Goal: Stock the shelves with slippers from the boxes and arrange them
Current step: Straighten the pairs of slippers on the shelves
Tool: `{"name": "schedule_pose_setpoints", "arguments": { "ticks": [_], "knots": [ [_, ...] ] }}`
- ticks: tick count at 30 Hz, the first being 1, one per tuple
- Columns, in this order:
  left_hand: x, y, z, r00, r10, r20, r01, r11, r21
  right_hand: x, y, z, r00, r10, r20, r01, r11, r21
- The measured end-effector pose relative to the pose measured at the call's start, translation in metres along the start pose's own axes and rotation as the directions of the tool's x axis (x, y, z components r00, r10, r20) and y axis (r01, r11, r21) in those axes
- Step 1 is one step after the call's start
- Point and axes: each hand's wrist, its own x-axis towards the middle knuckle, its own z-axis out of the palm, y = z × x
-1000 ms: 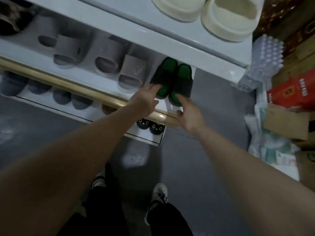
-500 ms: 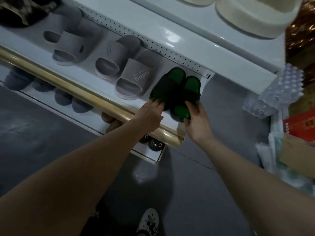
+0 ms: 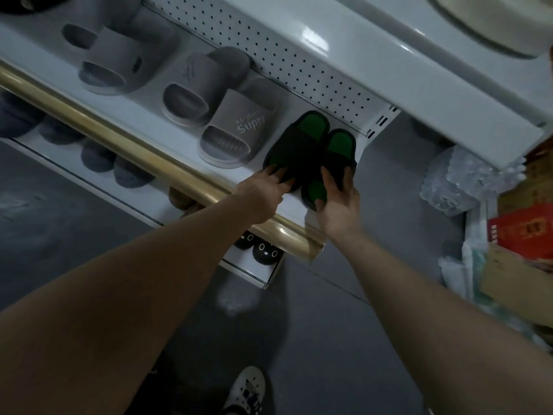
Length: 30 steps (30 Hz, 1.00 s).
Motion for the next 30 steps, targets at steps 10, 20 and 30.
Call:
{"name": "schedule_pose_setpoints", "arguments": {
  "ticks": [10, 20, 30],
  "knots": [
    [-0.051, -0.025, -0.038, 0.991, 0.046, -0.124, -0.039, 0.997, 0.063, -0.025, -0.049, -0.021, 0.995, -0.045, -0.087, 0.053, 0.995, 0.09],
    [-0.09, -0.089, -0.108, 0.965, -0.194, -0.179, 0.189, 0.981, -0.045, -0.017, -0.144, -0.042, 0.967, -0.254, -0.004, 0.25, 0.947, 0.202],
    [-0.084, -0.16, -0.15, 0.976, -0.203, -0.077, 0.198, 0.978, -0.067, 0.016, -0.203, -0.033, 0.985, -0.173, -0.028, 0.175, 0.964, 0.2]
  ]
}}
